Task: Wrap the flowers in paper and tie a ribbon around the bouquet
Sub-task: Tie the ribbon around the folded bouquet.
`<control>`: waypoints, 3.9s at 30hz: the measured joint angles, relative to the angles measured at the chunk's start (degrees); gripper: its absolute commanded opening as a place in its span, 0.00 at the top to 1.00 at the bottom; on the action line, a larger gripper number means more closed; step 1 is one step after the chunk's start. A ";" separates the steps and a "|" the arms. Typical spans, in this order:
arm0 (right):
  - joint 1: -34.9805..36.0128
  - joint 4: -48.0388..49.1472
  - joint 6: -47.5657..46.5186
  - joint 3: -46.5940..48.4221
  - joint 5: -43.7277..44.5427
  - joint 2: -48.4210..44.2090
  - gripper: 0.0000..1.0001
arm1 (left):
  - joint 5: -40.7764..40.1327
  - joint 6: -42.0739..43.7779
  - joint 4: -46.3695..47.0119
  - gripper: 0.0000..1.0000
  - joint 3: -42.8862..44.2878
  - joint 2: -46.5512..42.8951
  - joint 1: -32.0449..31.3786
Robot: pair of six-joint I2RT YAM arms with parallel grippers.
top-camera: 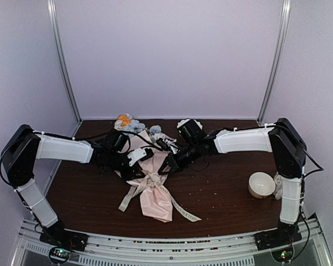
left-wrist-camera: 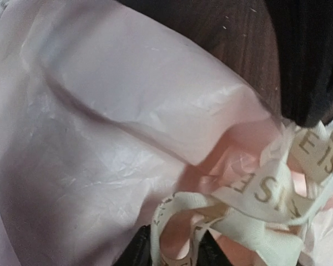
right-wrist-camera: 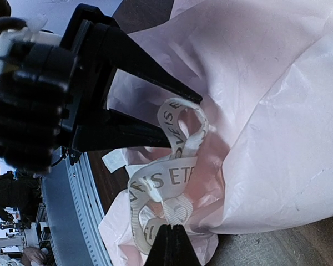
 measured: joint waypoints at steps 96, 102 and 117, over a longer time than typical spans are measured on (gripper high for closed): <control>6.29 -1.92 -7.32 -13.31 20.55 -14.93 0.69 | -29.35 -26.08 -2.40 0.52 -11.61 -18.14 -22.10; 6.29 -2.49 -7.32 -13.31 20.85 -14.82 0.69 | -28.35 -25.90 -4.94 0.85 -8.92 -14.62 -22.10; 6.25 -2.89 -7.50 -13.31 20.94 -14.60 0.69 | -28.92 -26.43 -6.71 0.94 -9.84 -20.00 -22.08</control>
